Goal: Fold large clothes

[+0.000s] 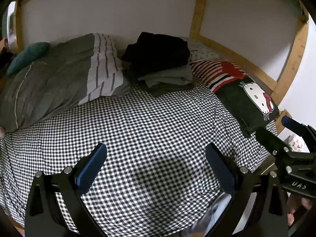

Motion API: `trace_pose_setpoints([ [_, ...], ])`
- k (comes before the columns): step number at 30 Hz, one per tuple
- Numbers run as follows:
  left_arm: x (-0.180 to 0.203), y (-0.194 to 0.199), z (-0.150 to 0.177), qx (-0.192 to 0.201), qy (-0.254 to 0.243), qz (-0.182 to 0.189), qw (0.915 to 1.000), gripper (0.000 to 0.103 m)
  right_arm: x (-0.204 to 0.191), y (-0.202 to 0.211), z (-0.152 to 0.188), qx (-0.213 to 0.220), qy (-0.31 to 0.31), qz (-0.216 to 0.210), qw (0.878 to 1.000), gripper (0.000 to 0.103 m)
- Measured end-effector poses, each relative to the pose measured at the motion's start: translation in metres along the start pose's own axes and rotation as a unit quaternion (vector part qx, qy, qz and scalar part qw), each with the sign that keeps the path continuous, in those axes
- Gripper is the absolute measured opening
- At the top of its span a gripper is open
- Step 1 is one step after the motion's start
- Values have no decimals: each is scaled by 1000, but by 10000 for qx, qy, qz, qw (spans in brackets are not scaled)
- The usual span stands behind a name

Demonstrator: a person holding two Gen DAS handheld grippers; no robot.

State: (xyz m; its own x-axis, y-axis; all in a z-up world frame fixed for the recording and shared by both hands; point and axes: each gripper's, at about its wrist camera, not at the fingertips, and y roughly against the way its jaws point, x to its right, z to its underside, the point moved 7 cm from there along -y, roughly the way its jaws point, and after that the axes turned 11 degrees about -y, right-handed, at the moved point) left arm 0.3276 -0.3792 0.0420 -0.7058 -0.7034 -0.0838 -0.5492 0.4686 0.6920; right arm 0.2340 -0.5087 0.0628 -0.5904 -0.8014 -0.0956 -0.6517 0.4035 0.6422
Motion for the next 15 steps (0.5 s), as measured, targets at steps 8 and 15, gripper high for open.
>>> trace_pose_setpoints([
  [8, -7, 14, -2, 191, -23, -229, 9996, 98, -8, -1, 5, -19, 75, -60, 10000, 100],
  [15, -9, 16, -2, 183, -22, -287, 9994, 98, -12, 1, 6, 1, 130, -71, 9999, 100],
])
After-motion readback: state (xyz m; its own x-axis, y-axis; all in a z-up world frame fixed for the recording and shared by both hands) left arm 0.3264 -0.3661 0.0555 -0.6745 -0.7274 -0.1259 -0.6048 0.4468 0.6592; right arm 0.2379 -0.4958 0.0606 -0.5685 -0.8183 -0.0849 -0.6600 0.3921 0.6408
